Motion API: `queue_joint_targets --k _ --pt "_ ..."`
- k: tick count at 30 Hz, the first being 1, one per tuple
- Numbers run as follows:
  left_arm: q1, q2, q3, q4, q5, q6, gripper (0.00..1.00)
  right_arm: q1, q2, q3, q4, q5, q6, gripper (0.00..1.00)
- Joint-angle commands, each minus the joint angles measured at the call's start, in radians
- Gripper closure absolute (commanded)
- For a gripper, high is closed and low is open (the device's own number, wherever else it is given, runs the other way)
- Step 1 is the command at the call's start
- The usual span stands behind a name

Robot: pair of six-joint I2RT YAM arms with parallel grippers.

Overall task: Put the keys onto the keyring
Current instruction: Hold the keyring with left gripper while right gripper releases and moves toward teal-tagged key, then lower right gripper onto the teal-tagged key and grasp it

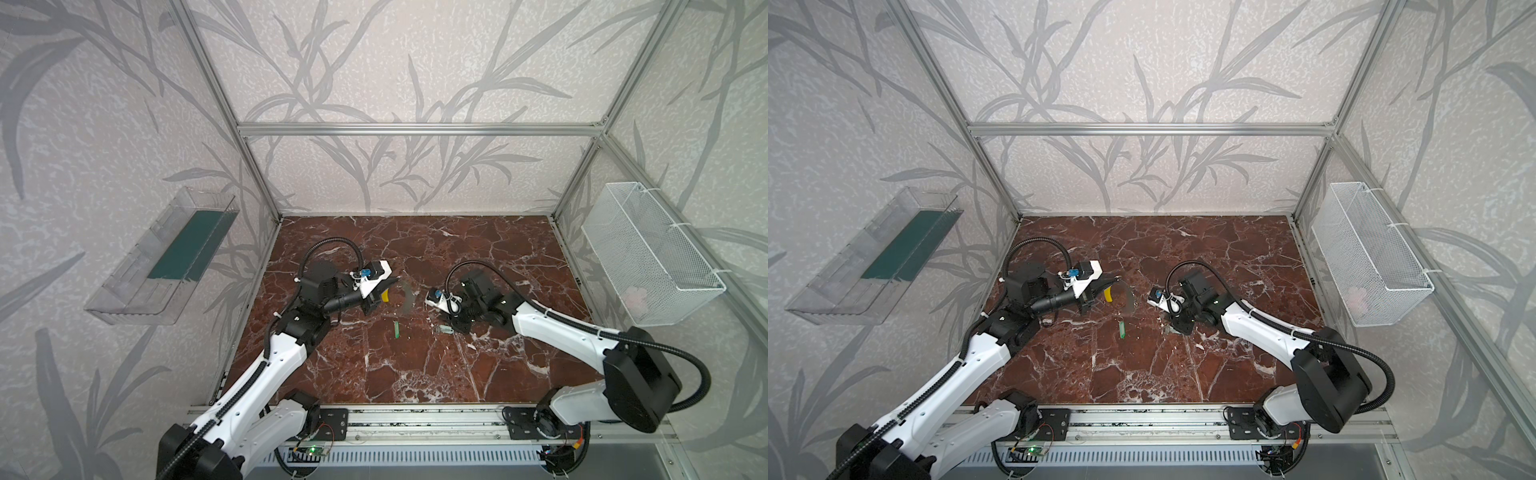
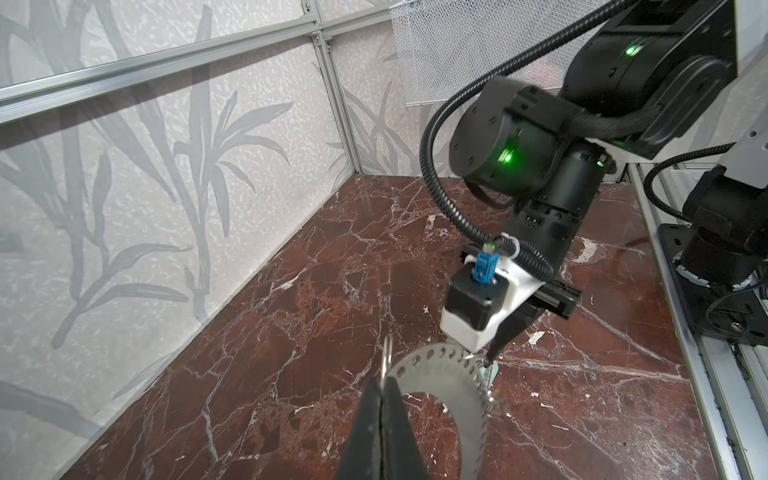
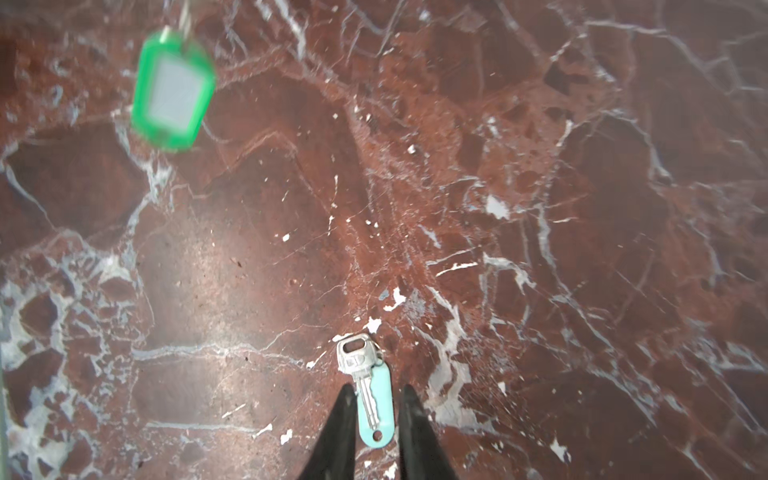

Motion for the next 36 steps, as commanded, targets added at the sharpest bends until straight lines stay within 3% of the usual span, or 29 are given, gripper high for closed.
queue_joint_targets --k 1,10,36 --pt "0.004 -0.030 -0.010 0.001 -0.004 0.024 1.00 -0.009 0.076 0.061 -0.113 -0.057 -0.213 0.79" --pt "0.004 -0.048 -0.017 -0.010 0.004 0.021 1.00 -0.033 0.299 0.213 -0.242 -0.100 -0.389 0.82" --pt "0.004 -0.040 -0.005 -0.045 0.008 0.041 1.00 -0.062 0.432 0.331 -0.378 -0.105 -0.439 0.86"
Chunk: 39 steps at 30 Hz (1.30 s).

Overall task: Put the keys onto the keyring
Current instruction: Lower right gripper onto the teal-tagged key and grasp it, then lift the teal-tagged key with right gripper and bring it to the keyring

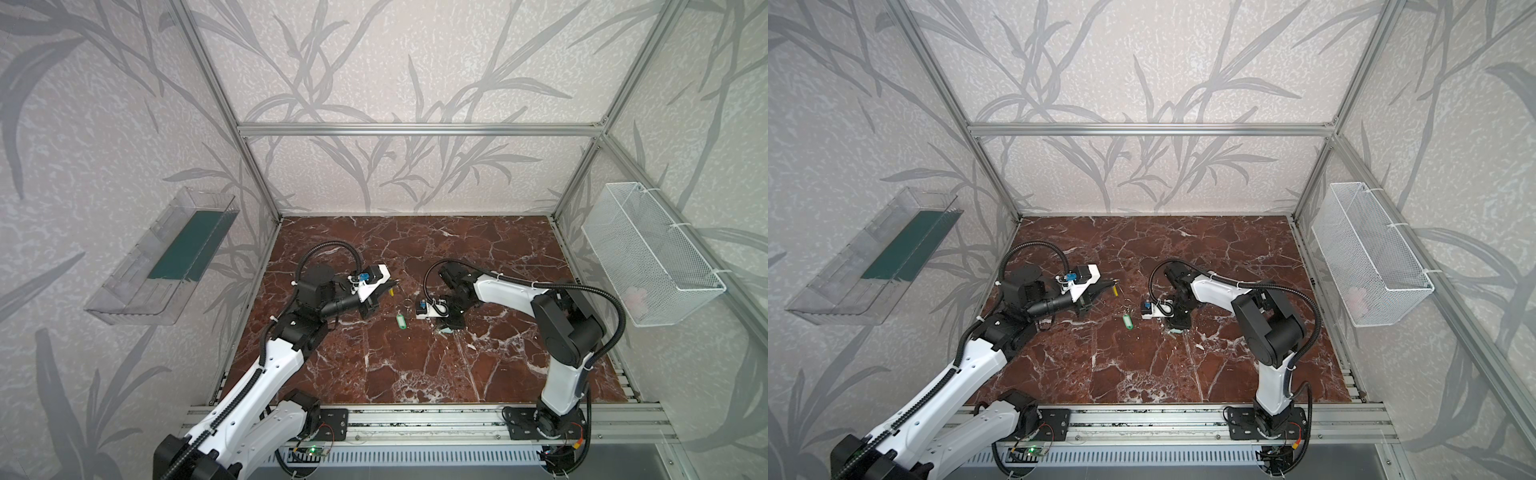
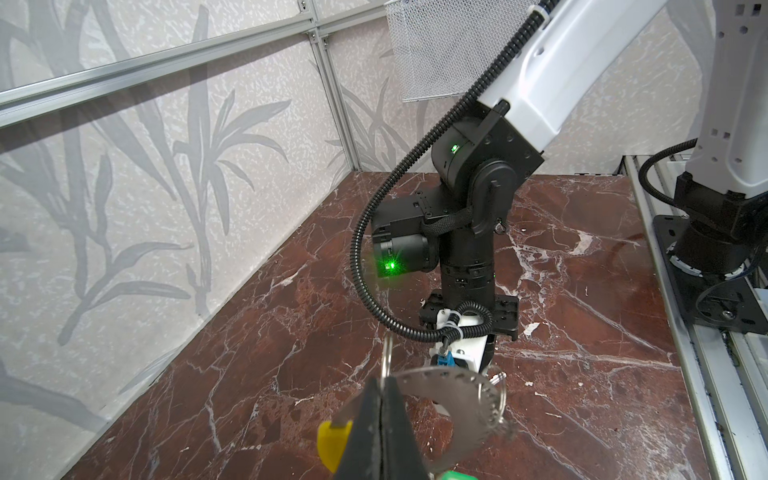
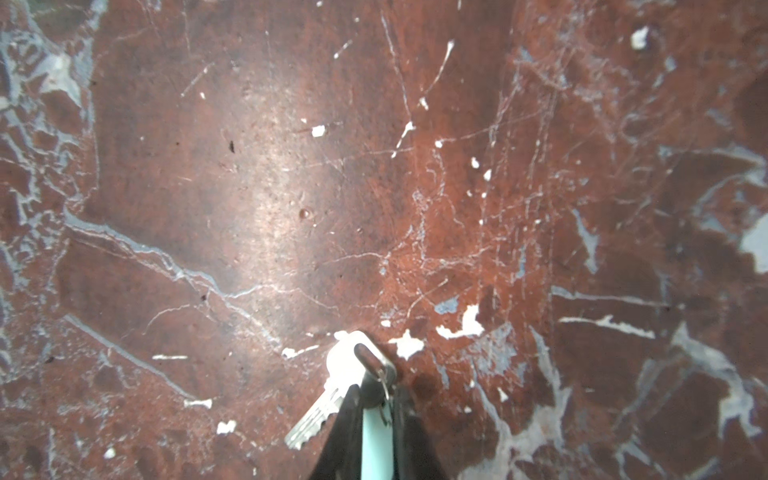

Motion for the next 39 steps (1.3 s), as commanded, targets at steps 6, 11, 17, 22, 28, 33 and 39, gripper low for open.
queue_joint_targets --k 6,11,17,22,28,33,39 --pt "0.004 0.004 0.003 0.010 0.013 0.017 1.00 -0.003 -0.003 0.005 -0.033 -0.012 -0.021 0.95" --pt "0.004 0.003 0.001 0.017 0.017 0.010 1.00 -0.004 -0.017 -0.007 -0.008 -0.013 -0.021 0.99" --pt "0.004 0.001 0.001 0.021 0.021 0.006 1.00 -0.003 -0.048 -0.019 0.012 -0.025 0.005 1.00" --pt "0.003 0.000 -0.002 0.043 0.017 0.001 1.00 -0.002 -0.200 -0.082 0.073 -0.043 0.089 1.00" --pt "-0.020 0.001 0.006 0.068 -0.021 0.032 1.00 -0.001 -0.449 -0.168 0.118 -0.099 0.217 1.00" --pt "-0.114 0.008 0.028 0.047 -0.161 0.143 1.00 0.016 -0.645 -0.241 0.249 -0.147 0.365 1.00" --pt "-0.233 0.047 0.071 0.037 -0.301 0.218 1.00 0.051 -0.767 -0.263 0.350 -0.120 0.461 1.00"
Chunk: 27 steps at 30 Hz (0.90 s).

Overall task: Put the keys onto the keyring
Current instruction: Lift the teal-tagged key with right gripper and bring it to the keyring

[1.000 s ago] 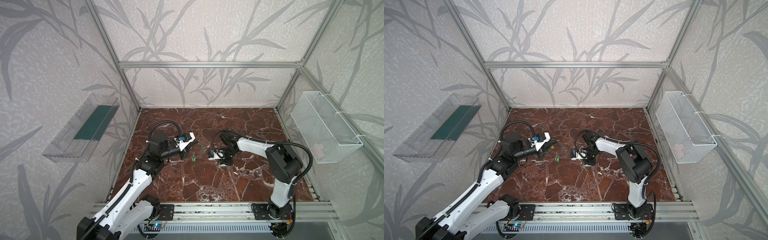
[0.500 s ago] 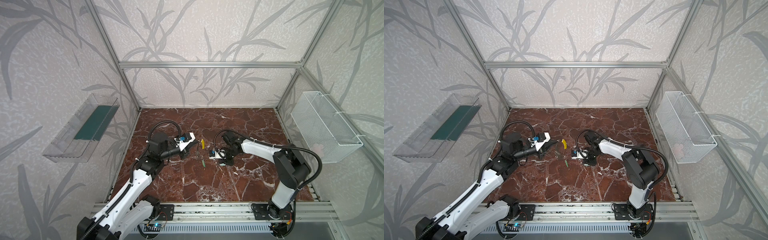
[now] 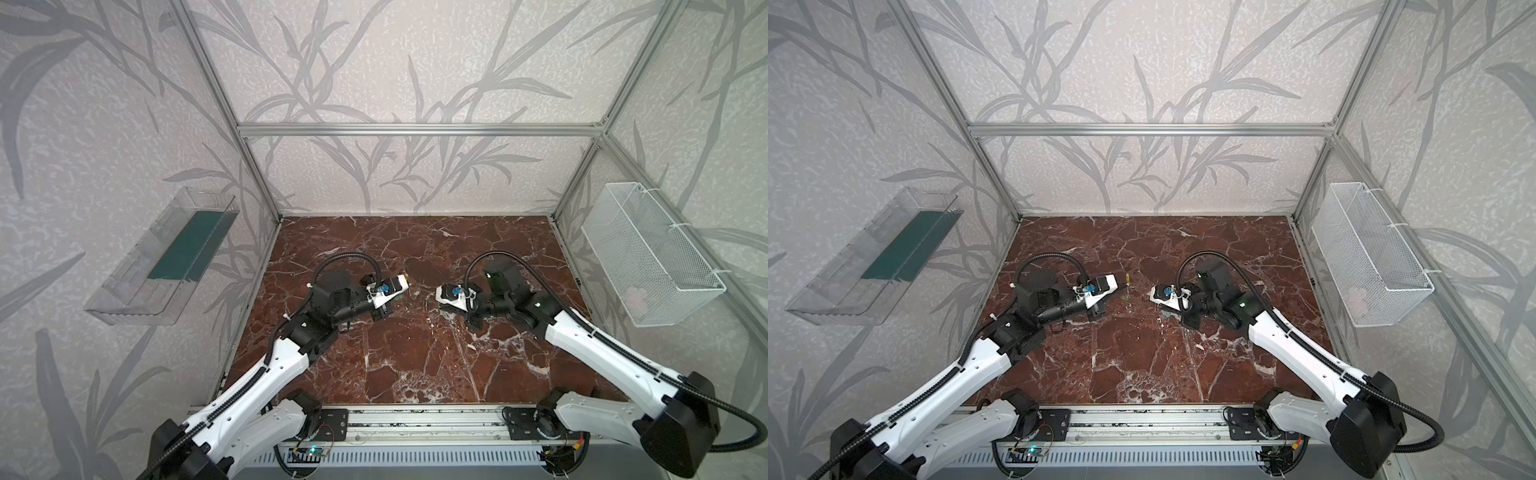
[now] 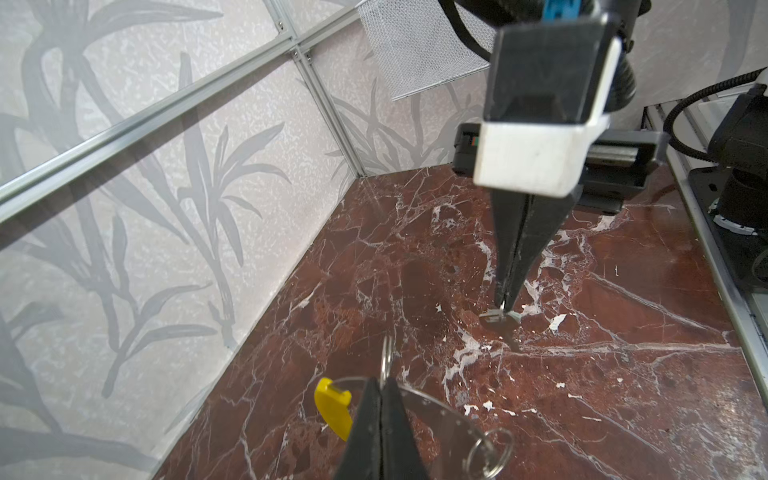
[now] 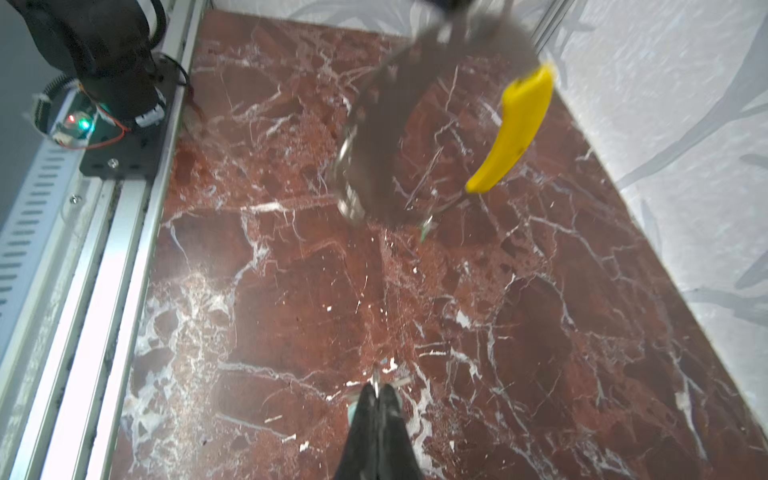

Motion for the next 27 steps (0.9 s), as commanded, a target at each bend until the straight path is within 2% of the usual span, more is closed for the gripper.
queue_joint_targets --k 1,12,27 --pt "-0.041 0.017 0.051 0.010 -0.091 0.069 1.00 0.017 -0.052 -0.016 0.101 -0.007 0.099 1.00" --pt "-0.144 0.063 0.096 -0.011 -0.171 0.108 1.00 0.037 -0.120 -0.037 0.181 0.000 0.188 1.00" --pt "-0.203 0.104 0.149 -0.049 -0.214 0.132 1.00 0.057 -0.138 -0.051 0.292 0.056 0.264 1.00"
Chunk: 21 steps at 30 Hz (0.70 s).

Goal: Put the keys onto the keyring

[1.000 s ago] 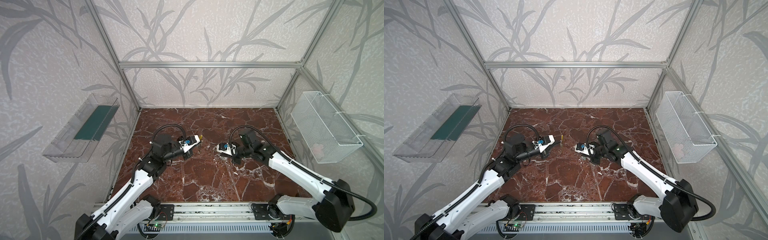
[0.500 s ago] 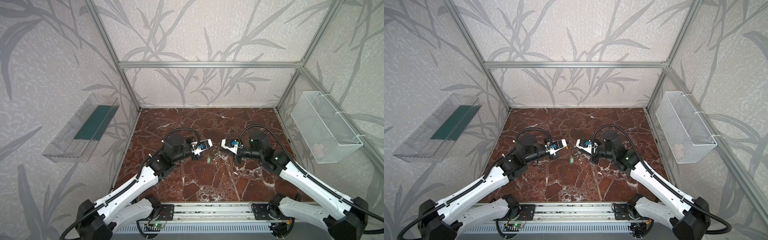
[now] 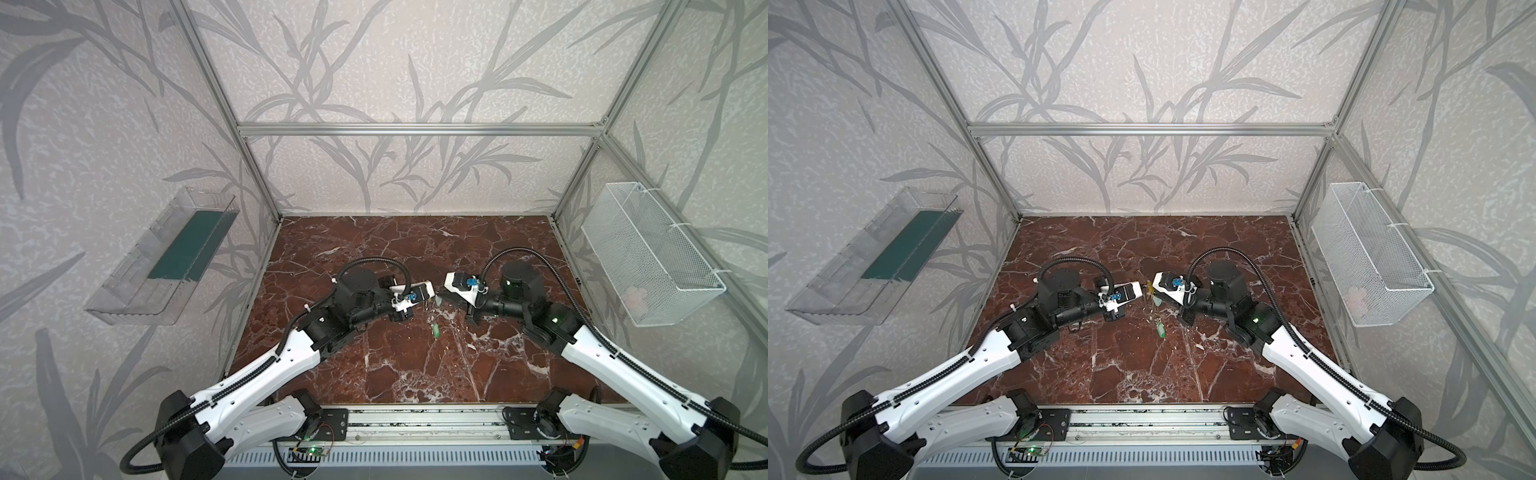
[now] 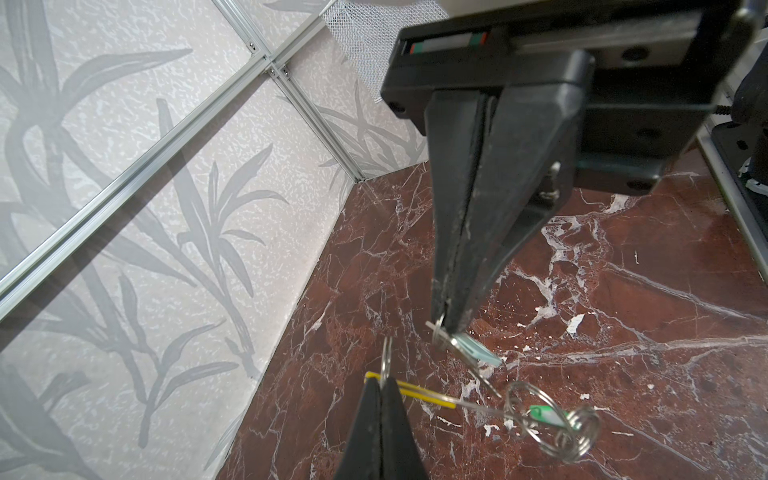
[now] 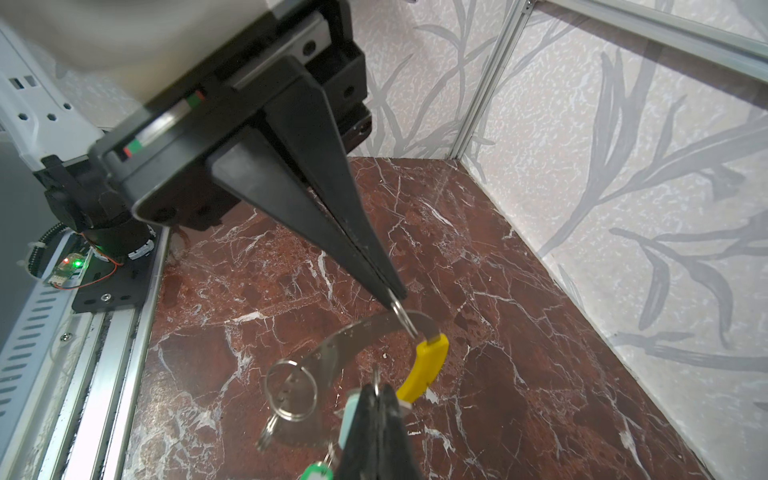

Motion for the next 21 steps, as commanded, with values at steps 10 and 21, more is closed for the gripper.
queue_joint_targets --k 10,21 --pt "-0.036 0.037 0.069 -0.016 -0.059 0.002 1.00 0.011 -0.016 -0.027 0.123 0.037 0.088 1.00" --pt "-0.044 0.046 0.089 -0.052 -0.051 -0.005 1.00 0.019 -0.012 -0.043 0.174 0.085 0.137 1.00"
